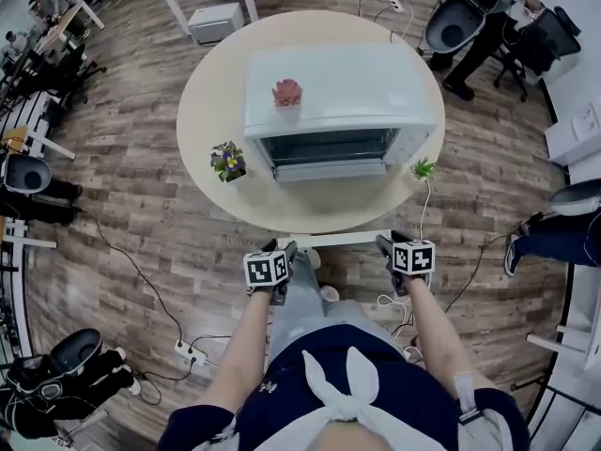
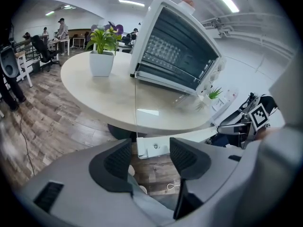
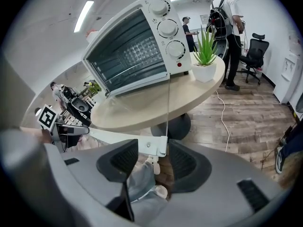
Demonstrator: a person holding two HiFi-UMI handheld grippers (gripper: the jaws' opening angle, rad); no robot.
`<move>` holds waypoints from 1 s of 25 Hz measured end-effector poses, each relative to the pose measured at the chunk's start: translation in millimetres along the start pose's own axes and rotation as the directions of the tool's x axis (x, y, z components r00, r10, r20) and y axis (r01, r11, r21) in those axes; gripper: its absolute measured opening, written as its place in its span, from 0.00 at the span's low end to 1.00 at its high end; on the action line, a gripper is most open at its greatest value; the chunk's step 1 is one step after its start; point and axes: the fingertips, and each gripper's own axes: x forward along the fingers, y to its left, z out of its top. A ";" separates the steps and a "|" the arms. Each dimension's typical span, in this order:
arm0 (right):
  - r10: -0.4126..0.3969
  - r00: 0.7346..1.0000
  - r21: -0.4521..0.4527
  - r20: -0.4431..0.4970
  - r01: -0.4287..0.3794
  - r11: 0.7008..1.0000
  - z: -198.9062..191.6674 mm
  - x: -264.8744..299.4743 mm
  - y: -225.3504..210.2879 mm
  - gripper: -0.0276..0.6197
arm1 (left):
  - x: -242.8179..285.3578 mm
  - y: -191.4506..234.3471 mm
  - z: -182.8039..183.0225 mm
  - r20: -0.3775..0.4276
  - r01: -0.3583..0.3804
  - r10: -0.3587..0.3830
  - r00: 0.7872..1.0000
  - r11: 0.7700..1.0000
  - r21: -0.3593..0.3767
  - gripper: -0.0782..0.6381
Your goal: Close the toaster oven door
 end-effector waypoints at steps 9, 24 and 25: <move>0.016 1.000 -0.018 -0.013 -0.016 1.000 -4.4 1.1 -1.3 0.32 | 3.9 -4.1 -6.7 -0.018 0.007 -0.007 1.000 1.000 -0.001 0.43; 0.016 1.000 -0.016 0.022 -0.016 1.000 1.7 -8.4 3.0 0.31 | -6.2 -7.6 1.4 -0.024 0.007 -0.007 1.000 1.000 0.005 0.43; 0.017 1.000 -0.013 0.022 -0.016 1.000 1.1 -9.0 3.0 0.30 | -7.1 -7.8 1.6 -0.027 0.004 -0.003 1.000 1.000 0.002 0.43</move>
